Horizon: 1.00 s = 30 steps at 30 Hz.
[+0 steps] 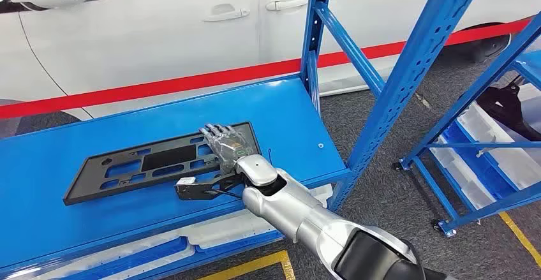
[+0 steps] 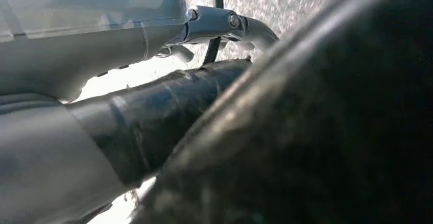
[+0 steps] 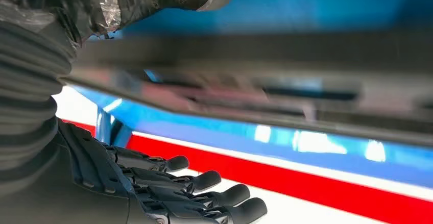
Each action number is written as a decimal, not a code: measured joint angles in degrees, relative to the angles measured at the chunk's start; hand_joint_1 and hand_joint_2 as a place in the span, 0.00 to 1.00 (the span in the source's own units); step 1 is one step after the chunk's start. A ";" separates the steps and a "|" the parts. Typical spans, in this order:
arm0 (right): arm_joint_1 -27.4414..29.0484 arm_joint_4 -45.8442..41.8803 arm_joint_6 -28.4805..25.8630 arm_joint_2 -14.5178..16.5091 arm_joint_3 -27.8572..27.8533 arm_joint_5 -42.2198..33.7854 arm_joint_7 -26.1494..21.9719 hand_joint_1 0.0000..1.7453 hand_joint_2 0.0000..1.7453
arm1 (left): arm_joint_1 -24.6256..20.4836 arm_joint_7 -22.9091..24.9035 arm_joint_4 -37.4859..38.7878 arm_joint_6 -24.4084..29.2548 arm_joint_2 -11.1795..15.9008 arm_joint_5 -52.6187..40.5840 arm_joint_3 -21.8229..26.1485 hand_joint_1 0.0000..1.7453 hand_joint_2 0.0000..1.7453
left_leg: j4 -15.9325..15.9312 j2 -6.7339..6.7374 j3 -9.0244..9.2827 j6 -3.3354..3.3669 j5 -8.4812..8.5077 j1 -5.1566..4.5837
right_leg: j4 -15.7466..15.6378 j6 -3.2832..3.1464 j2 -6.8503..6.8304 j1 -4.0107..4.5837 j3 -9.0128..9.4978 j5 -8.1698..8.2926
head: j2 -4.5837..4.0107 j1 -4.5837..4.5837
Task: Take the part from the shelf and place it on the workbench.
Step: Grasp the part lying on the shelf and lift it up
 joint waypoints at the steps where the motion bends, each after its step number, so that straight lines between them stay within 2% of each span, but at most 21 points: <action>1: -0.03 0.05 0.06 -0.02 0.00 0.00 0.00 0.39 1.00 | 0.12 -0.02 0.10 0.01 -0.05 0.00 0.00 0.00 0.00 | -0.46 0.04 0.29 0.02 0.16 -0.17 | -0.02 0.21 0.04 0.17 0.10 -0.24 | 0.00 -0.09; 2: -0.06 0.08 0.23 0.02 0.00 -0.02 -0.01 0.54 1.00 | 0.11 -0.08 0.15 0.09 -0.05 0.01 0.00 0.00 0.00 | -1.15 0.06 0.62 0.16 -0.02 -0.23 | -0.01 0.37 0.07 0.27 0.09 -0.38 | 0.00 -0.16; 3: -0.07 0.12 0.45 0.06 -0.01 -0.09 -0.05 0.79 1.00 | 0.16 -0.21 0.24 0.26 -0.08 0.04 0.00 0.00 0.00 | -2.56 0.11 1.14 0.46 0.10 -0.28 | -0.03 0.65 0.10 0.45 0.12 -0.70 | 0.00 -0.23; 4: -0.05 0.16 0.67 0.09 -0.02 -0.19 -0.11 0.99 1.00 | 0.18 -0.37 0.32 0.46 -0.13 0.11 0.00 0.00 0.00 | -2.94 0.03 1.36 0.75 -0.42 -0.33 | -0.08 0.69 0.14 0.63 0.05 -0.83 | 0.00 -0.31; 7: 0.08 0.16 0.97 0.11 -0.09 -0.66 -0.48 1.00 1.00 | 0.21 -0.75 0.33 0.84 -0.22 0.43 0.02 0.00 0.00 | -3.78 -0.33 1.49 1.29 -0.91 -0.17 | -0.53 0.06 0.13 0.73 0.13 -0.73 | 0.00 -0.28; 13: 0.03 0.14 1.25 0.11 -0.79 -1.50 -1.03 1.00 1.00 | 0.14 -1.45 0.33 0.45 -0.30 0.66 0.04 0.00 0.00 | -3.86 -0.72 1.72 2.21 -1.56 -0.30 | -1.94 -0.70 0.09 0.71 1.14 -1.01 | 0.00 -0.26; 18: -0.44 0.09 1.20 0.12 -0.95 -1.54 -1.11 1.00 1.00 | 0.12 -1.57 0.33 0.37 -0.33 0.66 0.06 0.00 0.00 | -3.86 -0.72 2.21 2.59 -1.75 -0.55 | -2.14 -0.93 0.04 0.60 1.63 -1.14 | 0.00 -0.27; 20: -0.57 0.03 1.20 0.13 -0.96 -1.55 -1.16 1.00 1.00 | 0.12 -1.57 0.33 0.37 -0.34 0.66 0.07 0.00 0.00 | -3.86 -0.72 2.33 2.67 -1.73 -0.59 | -2.15 -0.84 0.03 0.58 1.73 -1.08 | 0.00 -0.27; 28: -0.53 -0.01 1.29 0.17 -0.96 -1.58 -1.31 1.00 1.00 | 0.13 -1.57 0.33 0.37 -0.34 0.66 0.07 0.00 0.00 | -3.85 -0.72 2.39 2.93 -1.55 -0.61 | -2.16 0.47 -0.06 0.55 1.76 -0.75 | 0.00 -0.27; 30: -0.51 -0.01 1.30 0.17 -0.96 -1.58 -1.31 1.00 1.00 | 0.13 -1.57 0.33 0.37 -0.34 0.66 0.07 0.00 0.00 | -3.85 -0.72 2.40 2.93 -1.54 -0.60 | -2.16 0.54 -0.07 0.56 1.76 -0.74 | 0.00 -0.27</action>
